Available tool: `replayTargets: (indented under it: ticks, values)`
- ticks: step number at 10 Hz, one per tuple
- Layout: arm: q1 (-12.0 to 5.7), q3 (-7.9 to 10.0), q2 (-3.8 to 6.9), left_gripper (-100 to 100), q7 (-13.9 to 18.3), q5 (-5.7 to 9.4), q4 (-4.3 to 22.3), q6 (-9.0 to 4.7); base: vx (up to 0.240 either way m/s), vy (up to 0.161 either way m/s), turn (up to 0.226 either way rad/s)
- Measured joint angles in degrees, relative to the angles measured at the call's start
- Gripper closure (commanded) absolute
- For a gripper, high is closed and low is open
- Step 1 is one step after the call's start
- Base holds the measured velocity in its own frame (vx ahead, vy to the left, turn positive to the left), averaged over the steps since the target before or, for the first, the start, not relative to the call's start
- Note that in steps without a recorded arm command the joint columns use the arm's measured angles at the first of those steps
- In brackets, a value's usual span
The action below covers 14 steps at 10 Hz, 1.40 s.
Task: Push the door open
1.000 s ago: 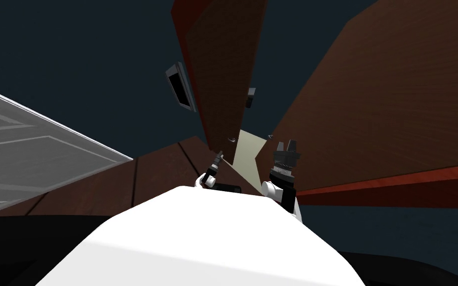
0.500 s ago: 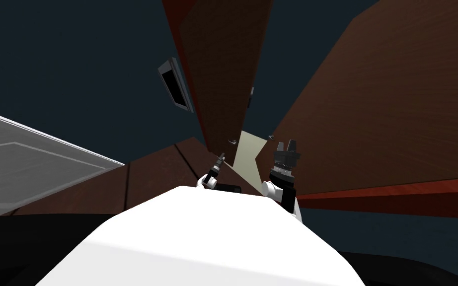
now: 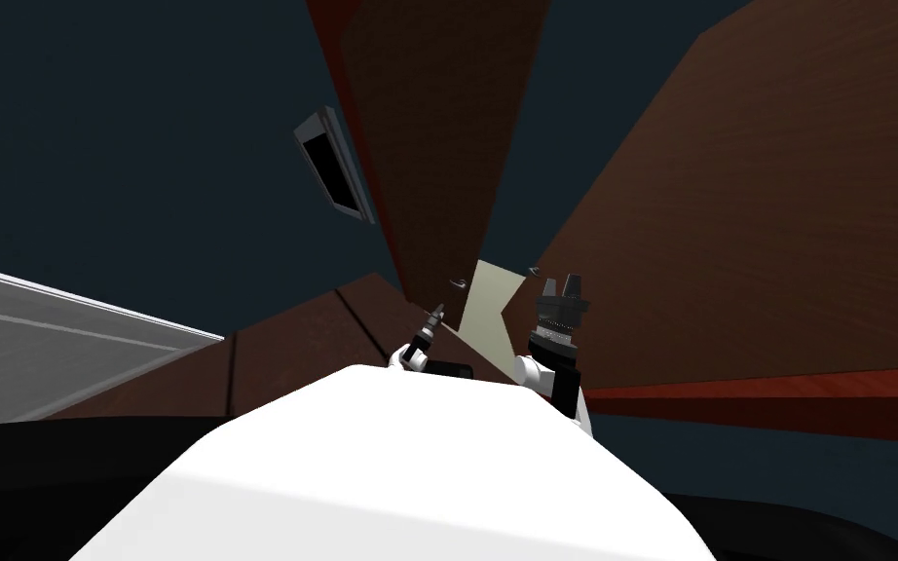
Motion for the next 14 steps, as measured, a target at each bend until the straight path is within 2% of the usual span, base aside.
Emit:
replayTargets:
  ticks: [3,6,9,10,11,14]
  values:
    - [-0.92,-1.58,-0.65,-100,-0.02,0.65,3.15,-0.24,0.106,0.096,-0.064]
    - [-2.75,-2.83,-1.99,-100,0.01,1.29,7.8,-1.11,0.102,0.124,-0.092]
    - [-3.8,-4.22,-3.3,-100,-0.05,1.9,10.91,-1.3,0.094,0.1,-0.058]
    - [-3.83,-4.26,-3.35,-100,-0.09,1.92,10.99,-1.26,0.137,-0.048,-0.037]
    - [-3.31,-4.21,-2.33,-100,-0.1,1.91,9.89,-0.81,0.171,-0.086,-0.022]
    - [-4.17,-3.79,-1.69,-100,0.01,1.99,12.07,-1.87,0.158,-0.1,-0.024]
